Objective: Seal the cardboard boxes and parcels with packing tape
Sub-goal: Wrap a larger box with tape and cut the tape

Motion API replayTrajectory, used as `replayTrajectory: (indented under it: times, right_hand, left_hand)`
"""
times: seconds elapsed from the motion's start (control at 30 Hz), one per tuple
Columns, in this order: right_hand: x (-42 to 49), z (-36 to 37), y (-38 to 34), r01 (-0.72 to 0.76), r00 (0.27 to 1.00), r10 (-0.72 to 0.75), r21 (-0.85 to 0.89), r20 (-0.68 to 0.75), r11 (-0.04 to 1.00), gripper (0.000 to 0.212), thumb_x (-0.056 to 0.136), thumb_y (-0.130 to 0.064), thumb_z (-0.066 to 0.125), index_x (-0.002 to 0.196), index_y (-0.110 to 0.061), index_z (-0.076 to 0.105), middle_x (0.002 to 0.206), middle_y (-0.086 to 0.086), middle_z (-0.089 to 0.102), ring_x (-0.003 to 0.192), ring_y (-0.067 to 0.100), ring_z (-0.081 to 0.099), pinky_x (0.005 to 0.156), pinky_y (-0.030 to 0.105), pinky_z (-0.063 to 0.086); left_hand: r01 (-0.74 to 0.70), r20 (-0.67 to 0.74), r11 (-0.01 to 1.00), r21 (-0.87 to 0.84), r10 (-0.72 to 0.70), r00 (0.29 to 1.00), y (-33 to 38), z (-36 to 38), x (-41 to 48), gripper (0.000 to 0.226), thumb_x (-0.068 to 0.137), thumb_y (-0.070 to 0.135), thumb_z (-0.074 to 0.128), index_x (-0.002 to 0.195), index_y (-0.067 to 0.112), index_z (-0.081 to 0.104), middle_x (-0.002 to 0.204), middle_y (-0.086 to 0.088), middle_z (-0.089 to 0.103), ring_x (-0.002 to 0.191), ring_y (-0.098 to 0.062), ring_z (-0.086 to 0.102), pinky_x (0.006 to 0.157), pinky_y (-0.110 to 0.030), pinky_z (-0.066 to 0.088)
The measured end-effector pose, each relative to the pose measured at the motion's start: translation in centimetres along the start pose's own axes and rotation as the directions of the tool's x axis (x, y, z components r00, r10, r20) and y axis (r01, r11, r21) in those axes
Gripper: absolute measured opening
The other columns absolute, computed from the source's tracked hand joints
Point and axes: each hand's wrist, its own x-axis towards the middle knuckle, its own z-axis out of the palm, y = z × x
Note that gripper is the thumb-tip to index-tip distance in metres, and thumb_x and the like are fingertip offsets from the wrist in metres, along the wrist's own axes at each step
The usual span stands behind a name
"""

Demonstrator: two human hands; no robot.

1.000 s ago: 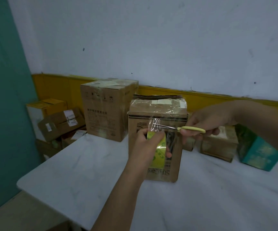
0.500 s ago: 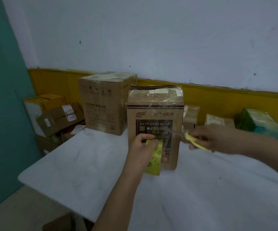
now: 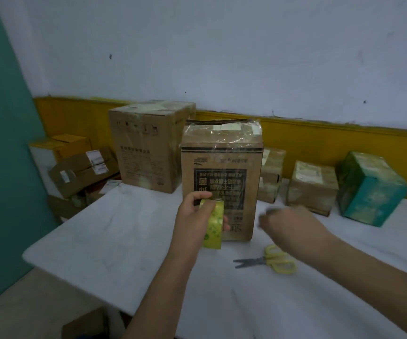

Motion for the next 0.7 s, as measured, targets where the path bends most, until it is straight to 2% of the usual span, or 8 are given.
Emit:
replayTrajectory:
  times: [0.03,0.07,0.13,0.17,0.23,0.3,0.47,0.7]
  right_hand:
    - [1.0,-1.3,0.4,0.026,0.941,-0.021,0.011,-0.337,1.000,0.005,0.088,-0.017,0.071,0.092,-0.017,0.068,0.079,0.001,0.062,0.056,0.022,0.060,0.041,0.027,0.042]
    - [2.4,-2.8,0.7,0.076,0.777,-0.031,0.045,-0.629,0.996,0.006,0.089,-0.022,0.072,0.090,-0.017,0.069,0.081,0.001,0.064,0.057,0.022,0.060,0.042,0.028,0.043]
    - [5.7,-6.2,1.5,0.115,0.545,-0.009,0.064,-0.838,0.991,0.023,0.100,-0.033,0.056,0.102,-0.015,0.070,0.099,0.003,0.068,0.081,0.022,0.061,0.062,0.033,0.046]
    - [7.6,-6.9,2.0,0.088,0.546,0.001,0.059,-0.838,0.994,0.032,0.103,-0.039,0.048,0.114,-0.016,0.068,0.110,0.003,0.068,0.094,0.025,0.060,0.075,0.037,0.045]
    - [10.5,-6.9,2.5,0.006,0.683,0.032,0.049,-0.730,0.999,0.045,0.104,-0.045,0.036,0.131,-0.018,0.060,0.124,0.003,0.064,0.109,0.028,0.057,0.088,0.040,0.038]
    - [11.7,-5.0,1.9,-0.064,0.789,0.096,0.074,-0.607,0.995,0.048,0.105,-0.047,0.029,0.127,-0.019,0.061,0.119,0.002,0.066,0.104,0.028,0.059,0.086,0.039,0.036]
    - [11.2,-3.9,0.6,-0.067,0.723,0.143,0.136,-0.676,0.988,0.046,0.105,-0.050,0.029,0.110,-0.022,0.065,0.103,-0.002,0.069,0.088,0.024,0.062,0.076,0.038,0.039]
    - [10.7,-4.7,1.0,-0.073,0.869,0.122,0.119,-0.480,0.990,0.061,0.096,-0.064,0.026,0.129,-0.021,0.054,0.123,0.000,0.064,0.107,0.025,0.059,0.089,0.041,0.041]
  left_hand:
    - [-0.009,-0.005,1.000,-0.001,0.009,1.000,0.0,0.0,0.0,0.016,0.097,0.008,0.055,0.112,0.013,0.056,0.067,-0.016,0.068,0.053,-0.030,0.064,0.058,-0.036,0.054]
    - [-0.016,-0.007,1.000,0.000,0.016,1.000,0.0,0.0,-0.1,0.016,0.097,0.008,0.055,0.112,0.013,0.056,0.067,-0.015,0.068,0.054,-0.029,0.064,0.057,-0.035,0.054]
    - [-0.027,-0.011,1.000,0.005,0.027,1.000,0.0,0.2,-0.1,0.017,0.097,0.007,0.056,0.113,0.013,0.057,0.068,-0.015,0.069,0.055,-0.029,0.065,0.057,-0.036,0.055]
    - [-0.032,-0.014,0.999,0.003,0.032,0.999,0.0,0.2,-0.2,0.017,0.097,0.007,0.055,0.113,0.012,0.057,0.068,-0.016,0.069,0.055,-0.030,0.065,0.059,-0.037,0.056]
    - [-0.041,-0.021,0.999,-0.013,0.041,0.999,0.0,0.2,-0.3,0.016,0.097,0.006,0.054,0.112,0.012,0.057,0.068,-0.015,0.069,0.054,-0.029,0.065,0.058,-0.037,0.057]
    - [-0.051,-0.023,0.998,-0.019,0.051,0.998,0.1,0.0,-0.5,0.015,0.098,0.005,0.054,0.111,0.012,0.058,0.069,-0.016,0.069,0.055,-0.029,0.065,0.054,-0.034,0.055]
    - [-0.058,-0.040,0.998,-0.019,0.057,0.998,-0.1,0.0,-0.7,0.015,0.097,0.005,0.055,0.110,0.012,0.058,0.073,-0.017,0.069,0.057,-0.027,0.066,0.054,-0.036,0.056]
    - [-0.042,-0.007,0.999,0.003,0.042,0.999,0.3,0.8,-1.5,0.016,0.096,0.006,0.057,0.109,0.015,0.059,0.077,-0.020,0.069,0.057,-0.028,0.066,0.052,-0.031,0.053]
